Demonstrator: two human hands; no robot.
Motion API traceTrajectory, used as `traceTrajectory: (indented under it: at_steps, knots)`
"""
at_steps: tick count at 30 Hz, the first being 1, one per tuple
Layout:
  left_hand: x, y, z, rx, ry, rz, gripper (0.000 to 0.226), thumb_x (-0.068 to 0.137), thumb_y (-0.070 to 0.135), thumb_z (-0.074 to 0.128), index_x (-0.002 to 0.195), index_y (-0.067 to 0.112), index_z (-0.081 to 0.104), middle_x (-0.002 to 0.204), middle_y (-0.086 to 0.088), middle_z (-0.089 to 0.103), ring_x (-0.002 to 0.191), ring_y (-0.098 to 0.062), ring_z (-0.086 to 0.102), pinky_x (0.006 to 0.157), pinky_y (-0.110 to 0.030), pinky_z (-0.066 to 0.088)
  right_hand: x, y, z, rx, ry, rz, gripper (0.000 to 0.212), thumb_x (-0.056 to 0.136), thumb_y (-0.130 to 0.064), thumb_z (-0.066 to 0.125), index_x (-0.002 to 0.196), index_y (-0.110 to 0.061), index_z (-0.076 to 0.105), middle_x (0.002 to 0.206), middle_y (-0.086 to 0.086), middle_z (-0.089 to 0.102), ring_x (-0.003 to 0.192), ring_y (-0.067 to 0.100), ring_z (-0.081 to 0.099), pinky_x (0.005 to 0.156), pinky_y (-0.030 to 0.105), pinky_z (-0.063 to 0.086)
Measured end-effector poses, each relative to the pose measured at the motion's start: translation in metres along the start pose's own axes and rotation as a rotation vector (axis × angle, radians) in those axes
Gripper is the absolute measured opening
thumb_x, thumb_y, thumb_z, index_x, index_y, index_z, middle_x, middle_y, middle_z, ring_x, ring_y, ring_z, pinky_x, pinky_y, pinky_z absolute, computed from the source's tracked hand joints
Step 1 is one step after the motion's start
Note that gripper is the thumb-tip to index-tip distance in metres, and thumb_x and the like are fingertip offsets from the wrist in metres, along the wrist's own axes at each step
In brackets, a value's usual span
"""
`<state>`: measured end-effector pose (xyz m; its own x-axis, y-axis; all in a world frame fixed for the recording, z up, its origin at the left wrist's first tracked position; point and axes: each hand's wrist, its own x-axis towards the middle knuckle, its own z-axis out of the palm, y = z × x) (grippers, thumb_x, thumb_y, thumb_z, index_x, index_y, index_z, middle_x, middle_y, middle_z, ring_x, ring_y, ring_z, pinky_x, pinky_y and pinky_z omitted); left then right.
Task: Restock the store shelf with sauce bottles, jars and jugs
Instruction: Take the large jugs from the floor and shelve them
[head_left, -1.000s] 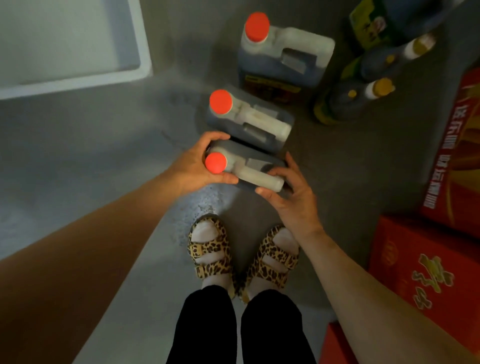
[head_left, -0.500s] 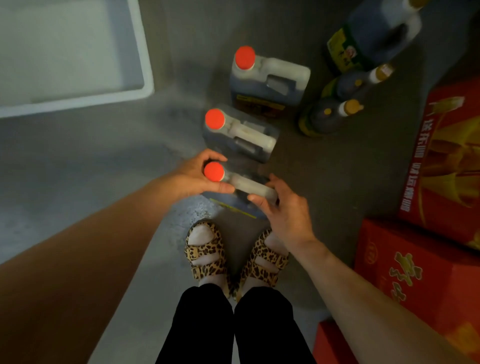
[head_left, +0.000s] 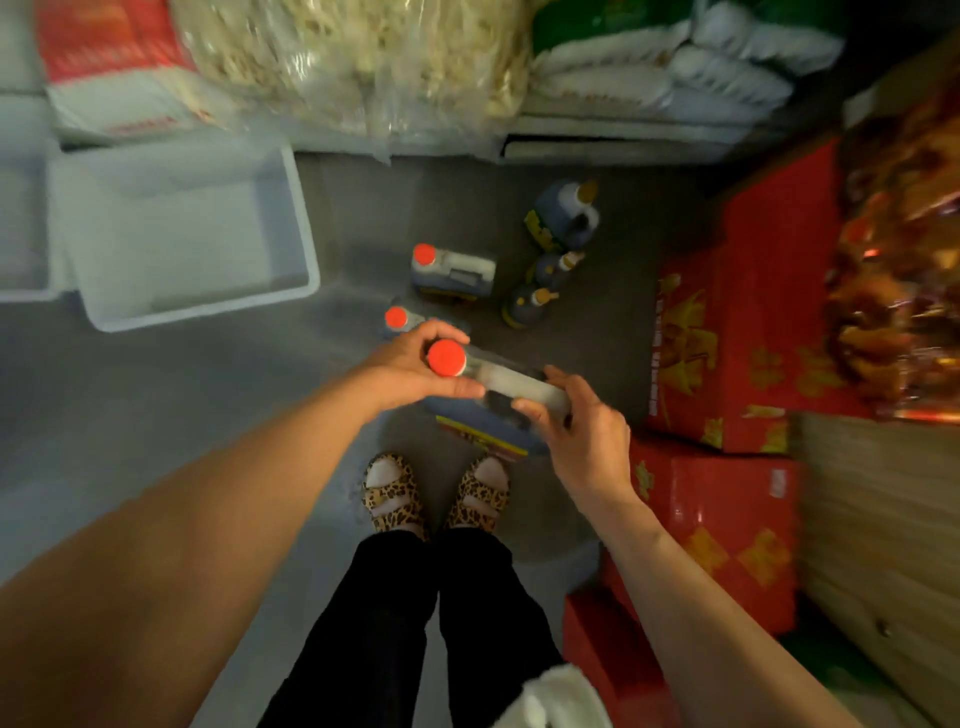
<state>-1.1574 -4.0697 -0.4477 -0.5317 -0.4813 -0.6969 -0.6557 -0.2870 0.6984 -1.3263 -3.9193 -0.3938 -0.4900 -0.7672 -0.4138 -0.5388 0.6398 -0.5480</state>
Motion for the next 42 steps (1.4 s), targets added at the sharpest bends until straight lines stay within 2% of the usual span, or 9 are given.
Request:
traceTrajectory:
  at_steps: [3,7,9,13,19,27,32,36,42]
  knots:
    - [-0.033,0.069,-0.016,0.031,0.047,0.094,0.064,0.060,0.039,0.091,0.116,0.032,0.061,0.109,0.013,0.060,0.106,-0.013,0.058,0.086,-0.027,0.045,-0.015,-0.039,-0.062,0.014,0.104,-0.033,0.085,0.070,-0.085,0.040,0.133,-0.031,0.060,0.111,0.000,0.075,0.102,0.027,0.069,0.084,0.047,0.054]
    - [-0.086,0.160,-0.037,0.006,0.118,0.231,0.057,0.066,0.032,0.090,0.115,0.029,0.061,0.094,0.013,0.061,0.081,-0.004,0.056,0.061,-0.010,0.043,-0.033,-0.102,-0.150,-0.038,0.240,-0.147,0.088,0.068,-0.091,0.031,0.129,-0.033,0.061,0.106,-0.001,0.075,0.098,0.029,0.070,0.081,0.048,0.054]
    - [-0.109,0.198,-0.048,0.018,0.144,0.311,0.061,0.066,0.029,0.090,0.119,0.027,0.059,0.097,0.014,0.062,0.088,-0.003,0.059,0.074,-0.011,0.049,-0.041,-0.134,-0.197,-0.069,0.288,-0.221,0.088,0.070,-0.092,0.031,0.127,-0.031,0.061,0.105,-0.002,0.075,0.098,0.027,0.070,0.080,0.048,0.054]
    - [-0.148,0.275,-0.080,0.143,0.158,0.494,0.096,0.055,0.040,0.094,0.136,0.027,0.044,0.126,0.005,0.060,0.120,-0.016,0.055,0.105,-0.038,0.045,-0.046,-0.192,-0.284,-0.114,0.405,-0.328,0.076,0.073,-0.087,0.038,0.119,-0.032,0.063,0.101,-0.004,0.074,0.096,0.024,0.069,0.079,0.049,0.055]
    - [-0.179,0.408,-0.118,0.240,0.246,0.715,0.110,0.046,0.033,0.098,0.135,0.026,0.034,0.121,0.008,0.062,0.113,-0.010,0.061,0.097,-0.041,0.052,-0.017,-0.257,-0.407,-0.028,0.486,-0.396,0.040,0.084,-0.064,0.063,0.094,-0.025,0.065,0.081,-0.010,0.066,0.084,0.019,0.066,0.074,0.042,0.053]
    - [-0.170,0.592,-0.165,0.334,0.583,0.791,0.103,0.037,0.049,0.095,0.125,0.041,0.042,0.106,0.015,0.067,0.098,-0.011,0.063,0.082,-0.036,0.054,0.091,-0.331,-0.571,0.011,0.519,-0.674,0.039,0.087,-0.056,0.067,0.071,-0.022,0.057,0.068,-0.003,0.061,0.071,0.023,0.057,0.068,0.042,0.045]
    - [-0.151,0.708,-0.178,0.393,0.738,0.848,0.096,0.048,0.040,0.097,0.126,0.036,0.041,0.113,0.015,0.061,0.103,-0.011,0.059,0.075,-0.030,0.049,0.171,-0.361,-0.670,0.054,0.519,-0.804,0.043,0.088,-0.051,0.068,0.083,-0.008,0.065,0.071,0.005,0.061,0.073,0.029,0.057,0.067,0.041,0.044]
    - [-0.120,0.763,-0.189,0.400,0.787,0.813,0.109,0.041,0.052,0.094,0.133,0.038,0.038,0.127,0.012,0.060,0.118,-0.016,0.055,0.093,-0.037,0.050,0.225,-0.379,-0.716,0.123,0.434,-0.845,0.039,0.089,-0.047,0.069,0.089,-0.008,0.066,0.074,0.006,0.062,0.068,0.020,0.051,0.062,0.036,0.040]
    - [-0.097,0.795,-0.192,0.471,0.806,0.746,0.109,0.045,0.046,0.096,0.137,0.031,0.039,0.133,0.004,0.061,0.120,-0.021,0.057,0.096,-0.039,0.050,0.263,-0.376,-0.728,0.198,0.389,-0.817,0.033,0.092,-0.042,0.068,0.095,-0.010,0.071,0.080,0.014,0.067,0.068,0.017,0.054,0.061,0.034,0.043]
